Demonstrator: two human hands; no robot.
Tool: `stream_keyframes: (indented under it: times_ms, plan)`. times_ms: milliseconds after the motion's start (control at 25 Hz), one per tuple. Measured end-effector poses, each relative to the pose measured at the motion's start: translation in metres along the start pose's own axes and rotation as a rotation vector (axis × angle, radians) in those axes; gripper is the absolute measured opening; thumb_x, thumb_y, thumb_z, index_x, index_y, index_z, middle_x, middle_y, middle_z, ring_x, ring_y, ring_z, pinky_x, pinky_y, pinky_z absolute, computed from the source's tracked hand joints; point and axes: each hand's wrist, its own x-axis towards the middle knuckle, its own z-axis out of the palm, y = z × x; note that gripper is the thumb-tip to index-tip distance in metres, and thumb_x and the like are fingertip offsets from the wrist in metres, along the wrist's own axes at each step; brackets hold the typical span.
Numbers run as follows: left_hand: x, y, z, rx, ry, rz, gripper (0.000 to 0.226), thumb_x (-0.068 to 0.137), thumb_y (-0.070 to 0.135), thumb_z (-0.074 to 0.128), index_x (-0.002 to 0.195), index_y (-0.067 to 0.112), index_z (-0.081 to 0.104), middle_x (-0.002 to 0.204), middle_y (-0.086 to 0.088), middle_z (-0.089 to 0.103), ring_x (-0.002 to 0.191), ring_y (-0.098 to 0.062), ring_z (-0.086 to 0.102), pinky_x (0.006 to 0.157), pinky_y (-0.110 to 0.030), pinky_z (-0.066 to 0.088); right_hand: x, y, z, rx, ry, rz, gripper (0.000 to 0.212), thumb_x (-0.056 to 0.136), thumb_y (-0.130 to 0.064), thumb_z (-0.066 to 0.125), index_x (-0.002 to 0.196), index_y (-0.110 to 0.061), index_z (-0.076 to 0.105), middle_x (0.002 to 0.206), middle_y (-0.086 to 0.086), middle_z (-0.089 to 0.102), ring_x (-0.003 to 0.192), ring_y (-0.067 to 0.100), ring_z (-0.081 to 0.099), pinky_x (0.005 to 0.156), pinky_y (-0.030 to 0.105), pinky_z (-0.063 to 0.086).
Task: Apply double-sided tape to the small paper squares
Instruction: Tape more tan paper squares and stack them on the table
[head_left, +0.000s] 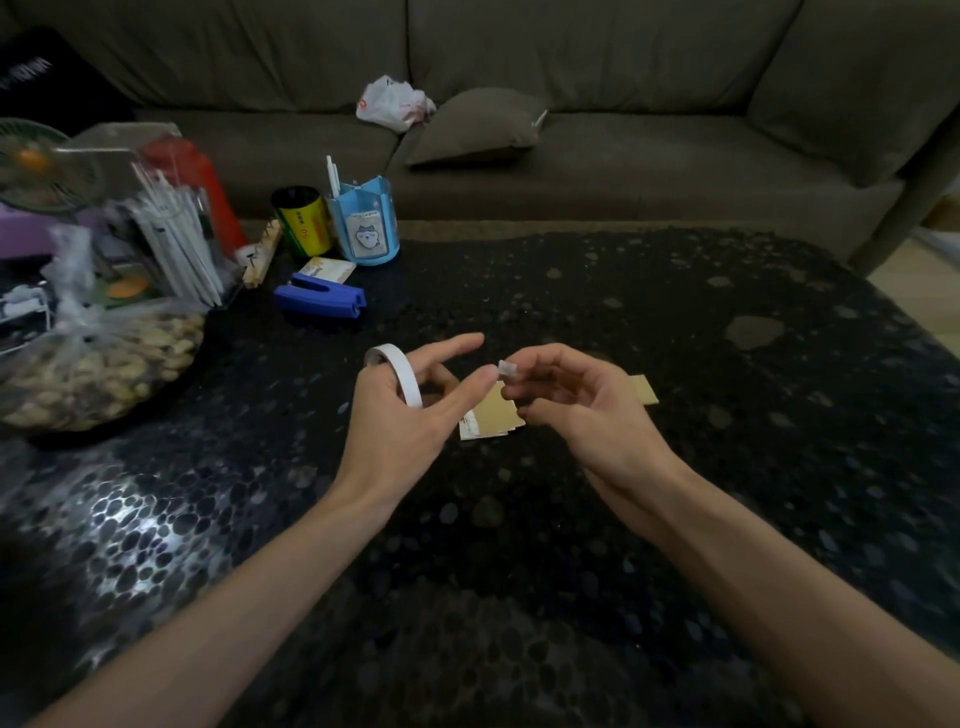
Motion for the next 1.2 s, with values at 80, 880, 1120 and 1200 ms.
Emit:
stream_keyframes:
  times_ms: [80,880,1120,1200]
  plan:
    - [-0.001,0.003,0.0,-0.025,-0.021,0.01,0.028,0.087,0.032,0.078,0.115,0.028,0.078,0.083,-0.002,0.074,0.083,-0.014,0.068,0.075,-0.015,0.055,-0.001,0.0,0.003,-0.017,-0.017,-0.003,0.045,0.089,0.016,0.063,0.103,-0.025,0.076,0.108,-0.006,0.076,0.106,0.01,0.073,0.089,0.03,0.056]
    - [-0.004,0.007,0.005,-0.18,0.036,-0.164,0.016,0.097,0.026,0.068,0.109,0.024,0.079,0.062,0.02,0.066,0.061,0.003,0.064,0.053,-0.011,0.049,-0.003,-0.003,0.002,-0.412,0.198,-0.344,0.023,0.094,-0.028,0.077,0.117,-0.029,0.074,0.109,-0.01,0.068,0.092,0.006,0.069,0.079,0.018,0.054]
    - [-0.005,0.005,0.008,-0.226,-0.088,-0.105,0.022,0.102,0.021,0.06,0.114,0.02,0.078,0.059,0.022,0.063,0.09,-0.019,0.06,0.048,-0.012,0.047,-0.006,0.001,0.002,-0.583,0.216,-0.443,0.013,0.096,-0.025,0.075,0.109,-0.026,0.076,0.097,-0.017,0.073,0.095,-0.001,0.069,0.082,0.017,0.056]
    - [-0.006,0.005,0.008,-0.189,-0.122,-0.067,0.022,0.101,0.022,0.06,0.115,0.019,0.077,0.061,0.023,0.065,0.065,-0.009,0.065,0.055,-0.011,0.049,-0.005,0.002,0.001,-0.609,0.224,-0.434,0.014,0.096,-0.025,0.075,0.109,-0.027,0.076,0.097,-0.018,0.073,0.095,-0.003,0.069,0.085,0.017,0.057]
